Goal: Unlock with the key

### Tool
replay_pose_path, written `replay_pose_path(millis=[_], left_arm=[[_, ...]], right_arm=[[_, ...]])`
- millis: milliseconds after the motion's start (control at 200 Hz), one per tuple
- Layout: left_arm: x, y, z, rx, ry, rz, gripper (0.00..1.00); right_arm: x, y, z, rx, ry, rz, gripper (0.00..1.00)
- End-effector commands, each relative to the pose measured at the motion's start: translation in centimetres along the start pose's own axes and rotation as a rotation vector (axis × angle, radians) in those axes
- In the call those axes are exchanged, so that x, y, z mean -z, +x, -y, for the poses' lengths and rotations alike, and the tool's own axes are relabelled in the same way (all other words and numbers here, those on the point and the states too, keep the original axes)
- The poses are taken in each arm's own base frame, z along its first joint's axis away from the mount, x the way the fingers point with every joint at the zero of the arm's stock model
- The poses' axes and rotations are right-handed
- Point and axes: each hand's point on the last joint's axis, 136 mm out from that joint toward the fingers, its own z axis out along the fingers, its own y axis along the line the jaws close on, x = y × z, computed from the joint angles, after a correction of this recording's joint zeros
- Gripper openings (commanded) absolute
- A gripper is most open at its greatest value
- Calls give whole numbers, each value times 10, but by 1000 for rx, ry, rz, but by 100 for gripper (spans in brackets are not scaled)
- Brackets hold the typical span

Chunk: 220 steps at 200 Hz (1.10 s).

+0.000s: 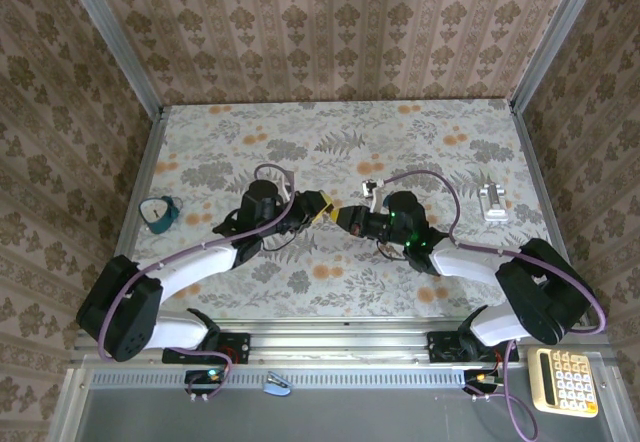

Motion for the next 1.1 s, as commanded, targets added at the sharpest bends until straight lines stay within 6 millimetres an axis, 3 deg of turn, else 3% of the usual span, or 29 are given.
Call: replay_pose_path(millis=[0,180,335,470,630,780,845,990,1095], left_arm=[[14,-5,53,-71,219,2,1],[29,-6,73,-111,334,-10,0],[34,-4,76,-118,350,-14,0],[33,-7,63,-88,276,9,3],[36,-10,42,-65,109,34,5],[43,-12,19,-21,-31,59,6],[45,-12,7,15,-91,66,12],[45,-9,-20,79,-181,67,11],[42,-6,-33,130,-216,65,11]], right_arm=[[3,-2,-22,-4,-115,-8,3],[6,3,-33,-8,-184,-52,2],[4,8,-34,-8,-195,-88,7],[5,8,-18,22,-100,-79,23],[17,6,-1,107,51,-61,35],[29,3,6,176,135,-44,38],[34,1,8,195,163,-30,39],[41,-5,15,222,230,8,39],[39,-5,9,243,220,6,40]])
